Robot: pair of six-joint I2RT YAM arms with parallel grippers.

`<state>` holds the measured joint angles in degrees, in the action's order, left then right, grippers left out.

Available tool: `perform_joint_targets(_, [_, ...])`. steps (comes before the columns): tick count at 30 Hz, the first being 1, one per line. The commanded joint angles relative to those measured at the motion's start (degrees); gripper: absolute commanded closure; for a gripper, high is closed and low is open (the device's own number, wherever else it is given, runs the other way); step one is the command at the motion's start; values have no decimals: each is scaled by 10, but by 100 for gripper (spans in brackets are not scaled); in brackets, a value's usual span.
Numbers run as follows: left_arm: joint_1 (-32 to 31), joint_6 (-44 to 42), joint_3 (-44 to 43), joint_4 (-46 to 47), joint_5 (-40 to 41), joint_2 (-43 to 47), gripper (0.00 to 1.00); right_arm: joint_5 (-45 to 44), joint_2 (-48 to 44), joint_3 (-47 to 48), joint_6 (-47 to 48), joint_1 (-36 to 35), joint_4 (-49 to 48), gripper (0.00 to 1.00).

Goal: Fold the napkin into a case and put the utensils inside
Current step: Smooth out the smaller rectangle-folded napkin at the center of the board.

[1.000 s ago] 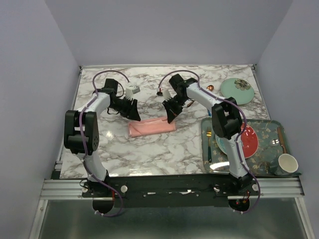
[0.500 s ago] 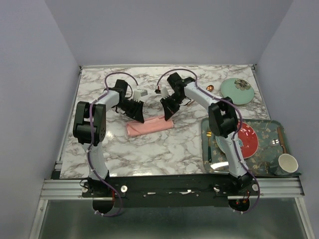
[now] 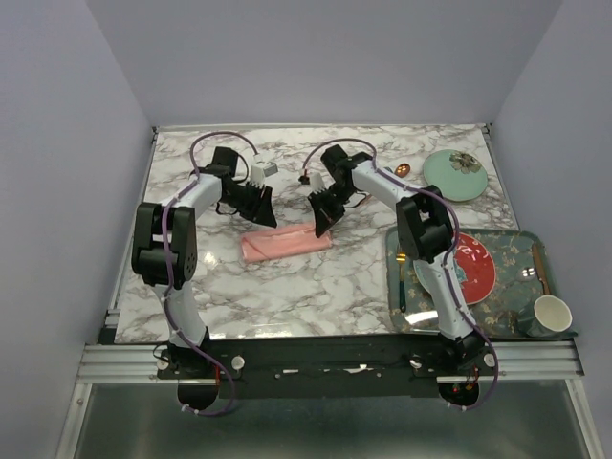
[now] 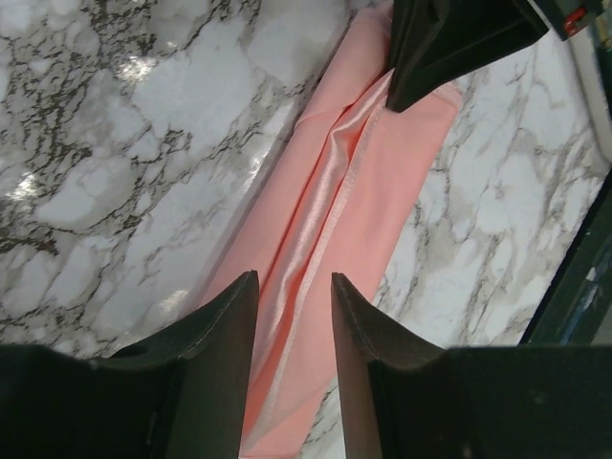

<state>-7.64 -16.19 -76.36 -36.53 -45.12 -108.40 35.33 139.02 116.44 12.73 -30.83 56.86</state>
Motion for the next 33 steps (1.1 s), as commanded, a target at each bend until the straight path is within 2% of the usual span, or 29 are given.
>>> perform_joint_targets(1, [-2, 11, 32, 55, -94, 53, 57, -4, -11, -60, -2, 1, 20, 99])
perform_joint_targets(4, [-5, 31, 67, 82, -117, 88, 62, 16, -15, -79, -14, 2, 26, 99])
perform_joint_targets(6, [-21, 19, 70, 59, -101, 89, 63, 28, -12, -75, -19, 2, 33, 99])
perform_joint_targets(7, [-28, 12, 71, 54, -74, 85, 61, 33, -10, -72, -21, 3, 37, 99])
perform_joint_targets(8, [-38, 5, 75, 53, -59, 84, 53, 39, -5, -66, -24, 5, 40, 99])
perform_joint_targets(11, [-65, 9, 78, 81, -18, 62, 46, 53, -2, -54, -25, 6, 47, 99])
perform_joint_targets(14, [-74, 46, 68, 120, -18, 25, 43, 60, -9, -63, -25, 8, 43, 99])
perform_joint_targets(18, [-91, 48, 32, 139, -15, -11, 43, 63, -17, -74, -25, 8, 33, 99])
perform_joint_targets(22, [-98, 48, 0, 109, -11, -55, 49, 66, -29, -77, -23, 7, 30, 99])
perform_joint_targets(33, [-111, 11, -30, 45, 7, -90, 69, 82, -38, -56, -28, 8, 20, 99])
